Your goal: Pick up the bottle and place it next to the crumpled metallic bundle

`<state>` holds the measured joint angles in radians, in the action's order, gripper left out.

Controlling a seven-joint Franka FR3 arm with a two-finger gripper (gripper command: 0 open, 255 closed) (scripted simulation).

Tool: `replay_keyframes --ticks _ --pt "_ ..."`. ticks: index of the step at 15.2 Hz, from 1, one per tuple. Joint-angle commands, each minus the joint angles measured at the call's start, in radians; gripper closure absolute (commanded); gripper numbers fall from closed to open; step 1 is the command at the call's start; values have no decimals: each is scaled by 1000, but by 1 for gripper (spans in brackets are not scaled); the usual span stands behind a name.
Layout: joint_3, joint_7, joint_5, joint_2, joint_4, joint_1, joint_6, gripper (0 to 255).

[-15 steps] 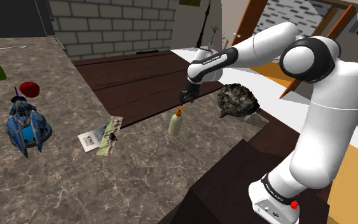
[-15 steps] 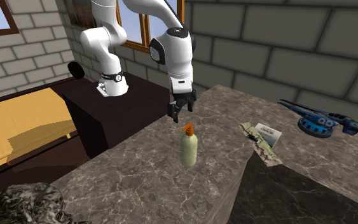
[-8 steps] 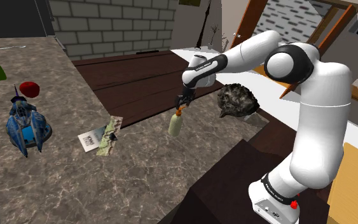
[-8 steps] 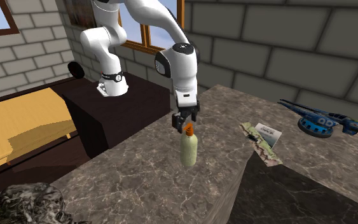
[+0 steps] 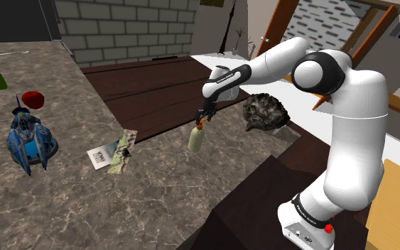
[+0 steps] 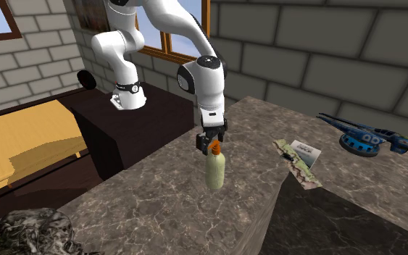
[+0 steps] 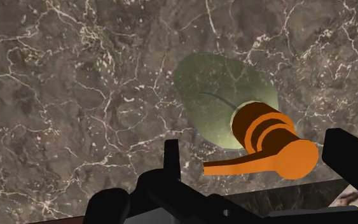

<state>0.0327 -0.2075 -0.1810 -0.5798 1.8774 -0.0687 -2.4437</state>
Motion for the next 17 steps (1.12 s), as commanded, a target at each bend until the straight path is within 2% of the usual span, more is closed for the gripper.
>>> replay_keyframes --ticks 1,2,3,12,17 --pt "0 0 0 0 0 0 0 0" --pt "0 0 0 0 0 0 0 0" --pt "0 0 0 0 0 0 0 255" --pt "0 0 0 0 0 0 0 255" --pt "5 9 8 50 4 3 46 255"
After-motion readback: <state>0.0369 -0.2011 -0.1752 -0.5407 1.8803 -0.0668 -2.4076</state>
